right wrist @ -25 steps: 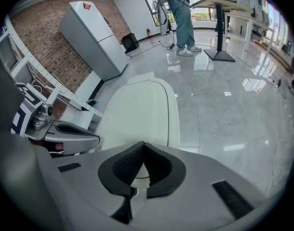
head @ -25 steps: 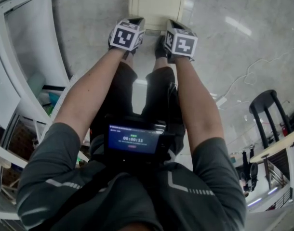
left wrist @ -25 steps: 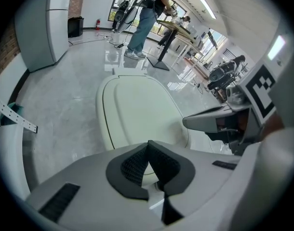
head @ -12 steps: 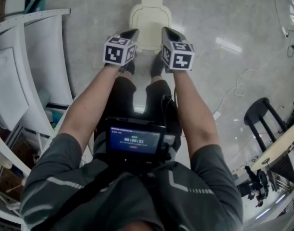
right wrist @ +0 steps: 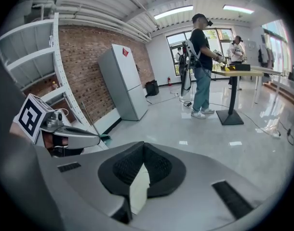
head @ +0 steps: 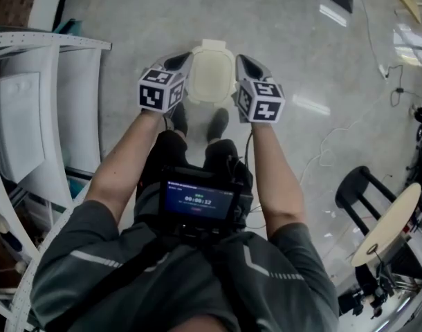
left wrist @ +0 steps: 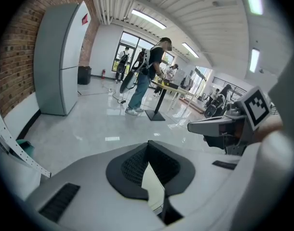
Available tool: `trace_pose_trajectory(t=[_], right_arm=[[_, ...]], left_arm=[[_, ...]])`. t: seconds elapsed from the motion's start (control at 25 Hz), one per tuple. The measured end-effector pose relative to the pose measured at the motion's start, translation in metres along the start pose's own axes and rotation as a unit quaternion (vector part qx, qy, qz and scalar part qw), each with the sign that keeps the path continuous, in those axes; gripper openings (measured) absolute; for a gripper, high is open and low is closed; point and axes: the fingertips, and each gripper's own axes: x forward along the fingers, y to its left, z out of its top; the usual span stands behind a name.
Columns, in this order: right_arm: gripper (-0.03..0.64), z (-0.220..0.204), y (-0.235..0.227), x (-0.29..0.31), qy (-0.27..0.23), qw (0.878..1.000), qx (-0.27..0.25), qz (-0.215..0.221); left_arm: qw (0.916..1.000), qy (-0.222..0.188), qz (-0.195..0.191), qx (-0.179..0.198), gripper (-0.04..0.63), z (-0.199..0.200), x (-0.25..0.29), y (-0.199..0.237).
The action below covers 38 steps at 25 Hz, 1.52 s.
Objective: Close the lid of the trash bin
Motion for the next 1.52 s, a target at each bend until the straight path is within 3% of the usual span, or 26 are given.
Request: trace_pose_trajectory(t=[0.28,0.84,1.24,1.52], right_arm=[[0.011,0.070,0.027,-0.050,-0.051,0.998,-0.013,0.040],[0.011,0.168,0.042,-0.149,-0.166,0.983,-0.054,0.064],[0.011,0.232,0.058,-0.221,-0.255,0.962,-0.077,0.066],[0.010,0.244,0.068,-0.239,-0.267,0.957,-0.101,0.056]], left_arm=[[0.9971,-0.073,0.018,0.012,-0.006,0.069,-0.059,-0.002],[0.9776,-0.202,-0.014,0.058,-0.006,0.186,-0.154,-0.047],[0.9602,-0.256,-0.051,0.099,-0.006,0.231,-0.208,-0.085],[0.9533,-0.270,-0.057,0.121,-0.006,0.241,-0.226,-0.098]])
